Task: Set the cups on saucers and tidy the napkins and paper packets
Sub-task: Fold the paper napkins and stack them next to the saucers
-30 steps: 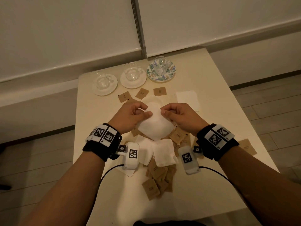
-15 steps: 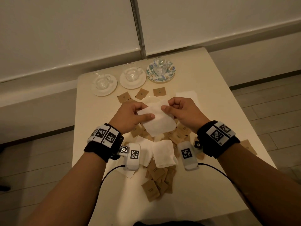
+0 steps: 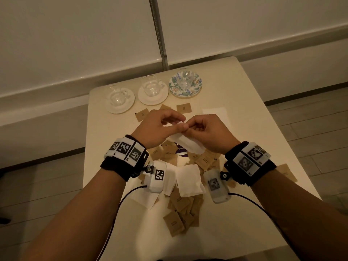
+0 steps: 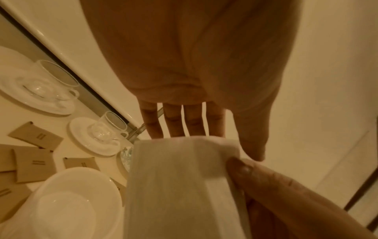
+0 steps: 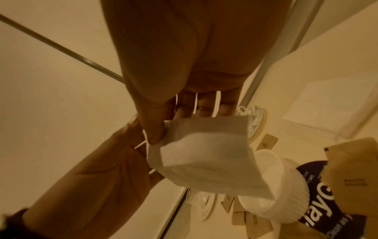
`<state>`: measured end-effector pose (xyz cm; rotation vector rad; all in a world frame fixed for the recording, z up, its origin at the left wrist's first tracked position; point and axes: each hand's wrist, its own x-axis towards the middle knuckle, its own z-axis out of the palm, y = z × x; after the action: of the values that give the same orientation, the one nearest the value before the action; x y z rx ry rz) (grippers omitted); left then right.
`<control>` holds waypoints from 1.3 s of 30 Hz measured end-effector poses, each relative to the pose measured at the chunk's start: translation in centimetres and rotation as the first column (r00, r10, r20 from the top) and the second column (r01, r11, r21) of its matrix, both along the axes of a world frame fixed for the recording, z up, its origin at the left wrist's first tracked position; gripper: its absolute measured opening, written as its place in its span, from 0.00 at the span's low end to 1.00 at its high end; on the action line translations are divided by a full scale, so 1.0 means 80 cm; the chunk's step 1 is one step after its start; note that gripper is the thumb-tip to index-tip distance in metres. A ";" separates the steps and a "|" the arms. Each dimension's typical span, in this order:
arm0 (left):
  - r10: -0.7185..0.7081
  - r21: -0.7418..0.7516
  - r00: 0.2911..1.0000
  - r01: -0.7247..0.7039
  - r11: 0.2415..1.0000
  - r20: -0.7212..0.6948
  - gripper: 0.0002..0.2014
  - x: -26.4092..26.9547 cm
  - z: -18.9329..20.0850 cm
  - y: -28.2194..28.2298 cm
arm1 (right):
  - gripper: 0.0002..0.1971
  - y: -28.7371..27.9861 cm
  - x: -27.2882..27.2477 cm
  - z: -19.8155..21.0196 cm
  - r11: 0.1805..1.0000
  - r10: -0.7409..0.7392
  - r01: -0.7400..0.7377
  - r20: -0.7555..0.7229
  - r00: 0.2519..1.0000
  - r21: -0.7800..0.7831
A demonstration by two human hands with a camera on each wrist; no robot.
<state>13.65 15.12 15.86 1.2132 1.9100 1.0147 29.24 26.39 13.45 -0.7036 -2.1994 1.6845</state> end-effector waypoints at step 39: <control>0.328 -0.210 0.936 -0.298 0.931 0.128 0.11 0.065 -0.122 0.162 | 0.15 0.159 0.081 -0.126 0.723 -0.316 0.376 0.207 0.926 -0.579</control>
<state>18.85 28.04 6.09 0.7098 2.0571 1.0314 35.74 39.10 3.37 -1.2836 -1.3967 2.1798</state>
